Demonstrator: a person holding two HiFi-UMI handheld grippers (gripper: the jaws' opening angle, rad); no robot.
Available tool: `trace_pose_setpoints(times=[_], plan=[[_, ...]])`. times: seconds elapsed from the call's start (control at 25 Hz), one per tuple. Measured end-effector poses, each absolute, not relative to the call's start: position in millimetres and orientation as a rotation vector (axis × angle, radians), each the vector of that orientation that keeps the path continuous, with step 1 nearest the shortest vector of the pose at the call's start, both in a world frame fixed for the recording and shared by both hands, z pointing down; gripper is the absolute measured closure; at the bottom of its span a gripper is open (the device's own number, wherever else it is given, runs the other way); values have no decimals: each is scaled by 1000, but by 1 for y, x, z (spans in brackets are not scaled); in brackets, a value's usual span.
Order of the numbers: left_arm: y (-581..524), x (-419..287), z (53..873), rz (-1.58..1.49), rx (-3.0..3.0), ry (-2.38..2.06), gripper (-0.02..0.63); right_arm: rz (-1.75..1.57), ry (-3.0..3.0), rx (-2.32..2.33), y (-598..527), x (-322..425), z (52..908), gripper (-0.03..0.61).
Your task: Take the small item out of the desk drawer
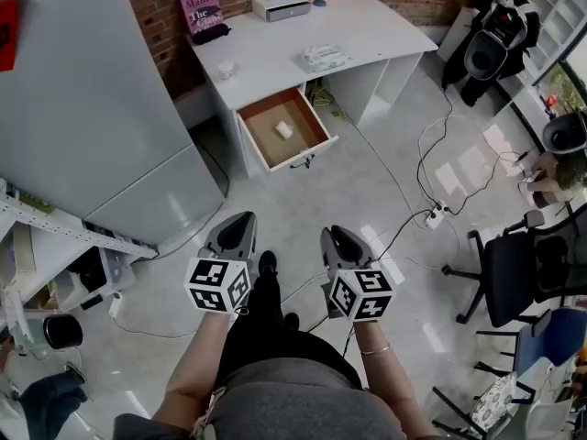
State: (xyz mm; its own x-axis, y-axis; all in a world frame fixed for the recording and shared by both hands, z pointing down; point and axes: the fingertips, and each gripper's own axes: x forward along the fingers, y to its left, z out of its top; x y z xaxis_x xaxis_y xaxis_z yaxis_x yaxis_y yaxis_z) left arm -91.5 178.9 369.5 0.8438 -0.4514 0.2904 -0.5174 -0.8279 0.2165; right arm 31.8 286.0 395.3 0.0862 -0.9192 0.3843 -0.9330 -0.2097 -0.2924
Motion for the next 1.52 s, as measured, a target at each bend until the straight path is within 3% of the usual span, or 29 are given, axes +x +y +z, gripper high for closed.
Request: trace_pose_setpoints(times=[0.68,1.52], plan=[[6,-33,378,352,2721,-703,591,826,-1860,2303,122,88,403,451],[-39,-32,400,346,2619,-803,592,825,-1854,2159,57,111,431,434]])
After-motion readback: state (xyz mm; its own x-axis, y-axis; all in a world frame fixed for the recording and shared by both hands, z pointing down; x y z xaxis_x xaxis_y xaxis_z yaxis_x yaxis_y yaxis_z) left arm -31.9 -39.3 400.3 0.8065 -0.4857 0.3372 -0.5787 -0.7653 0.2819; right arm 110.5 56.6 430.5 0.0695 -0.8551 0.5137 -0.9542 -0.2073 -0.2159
